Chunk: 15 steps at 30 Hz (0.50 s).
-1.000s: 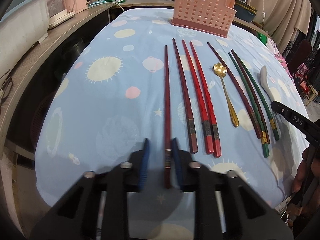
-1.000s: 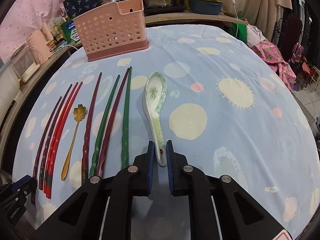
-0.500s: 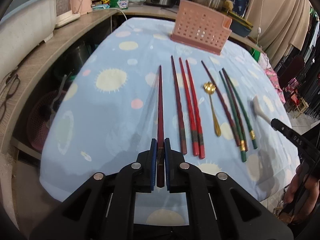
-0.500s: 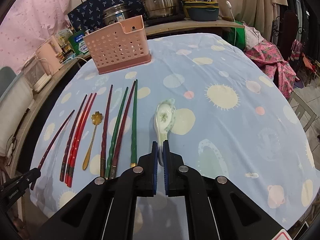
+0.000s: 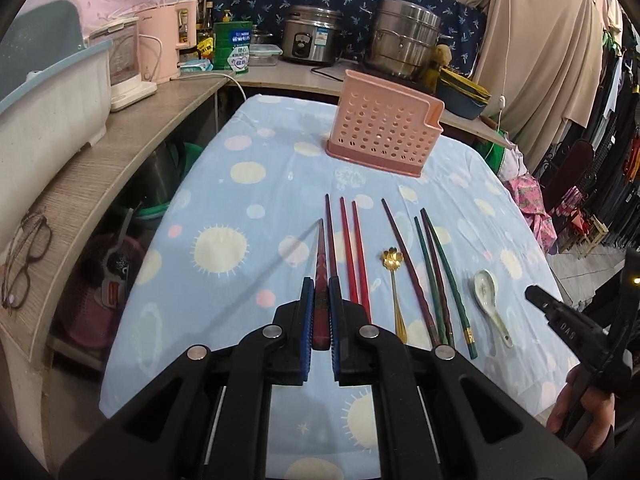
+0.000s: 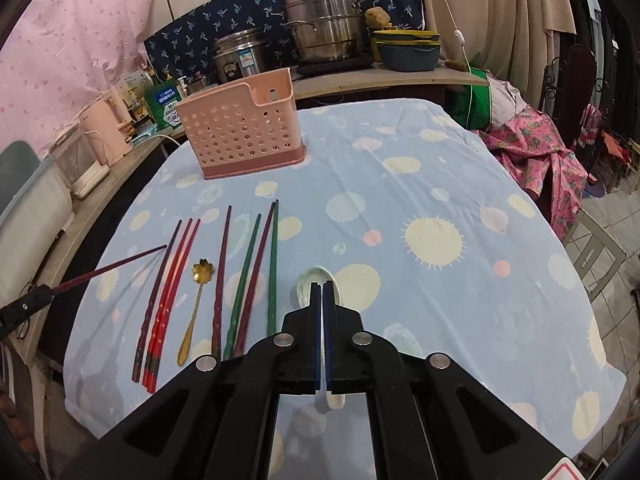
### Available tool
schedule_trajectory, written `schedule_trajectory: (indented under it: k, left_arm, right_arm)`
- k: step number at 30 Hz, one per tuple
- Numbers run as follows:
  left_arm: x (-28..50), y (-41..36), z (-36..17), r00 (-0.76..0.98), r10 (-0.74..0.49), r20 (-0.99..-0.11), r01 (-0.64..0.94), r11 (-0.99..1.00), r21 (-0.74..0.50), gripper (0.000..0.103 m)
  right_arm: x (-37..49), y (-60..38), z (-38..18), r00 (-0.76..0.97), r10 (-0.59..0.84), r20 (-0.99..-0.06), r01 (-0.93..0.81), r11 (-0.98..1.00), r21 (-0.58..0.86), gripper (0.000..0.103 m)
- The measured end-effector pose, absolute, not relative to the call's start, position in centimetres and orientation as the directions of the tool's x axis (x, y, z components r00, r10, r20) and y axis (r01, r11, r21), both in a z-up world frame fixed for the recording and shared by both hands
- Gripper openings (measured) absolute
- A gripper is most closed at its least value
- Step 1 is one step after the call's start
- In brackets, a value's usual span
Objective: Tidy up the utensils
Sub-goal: 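Grasp a dark red chopstick with the left tool while the right tool grasps the white ceramic spoon, then lift the chopstick into the pink holder with the left tool while the right tool drops the spoon in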
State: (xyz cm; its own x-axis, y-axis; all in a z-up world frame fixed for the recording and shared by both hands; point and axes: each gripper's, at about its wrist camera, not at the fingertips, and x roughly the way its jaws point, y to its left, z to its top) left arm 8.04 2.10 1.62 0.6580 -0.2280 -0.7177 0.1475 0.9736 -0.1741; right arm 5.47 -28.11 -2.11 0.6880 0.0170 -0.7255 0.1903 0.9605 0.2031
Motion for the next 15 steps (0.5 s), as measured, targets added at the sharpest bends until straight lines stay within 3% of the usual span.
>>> schedule_trajectory:
  k: [2,9,15]
  left_arm:
    - [7.9,1.9,0.9,0.641,-0.229,-0.733,0.146,0.973,-0.177,0.007]
    - [7.4,2.2,-1.3,0.595,-0.222,-0.773,0.129,0.975,-0.181,0.007]
    - [7.2,2.2,-2.0,0.578,-0.216,-0.787,0.12,0.976,-0.18,0.007]
  right_arm:
    - [5.3,-28.5,-3.7,0.656,0.029,-0.754,0.208,0.954,0.218,0.019]
    - [5.4,-28.8,-7.7,0.589,0.09,-0.803,0.237,0.931,0.278,0.019]
    - [5.1,-28.4,-8.2,0.602,0.089,-0.793,0.229,0.933,0.278,0.017]
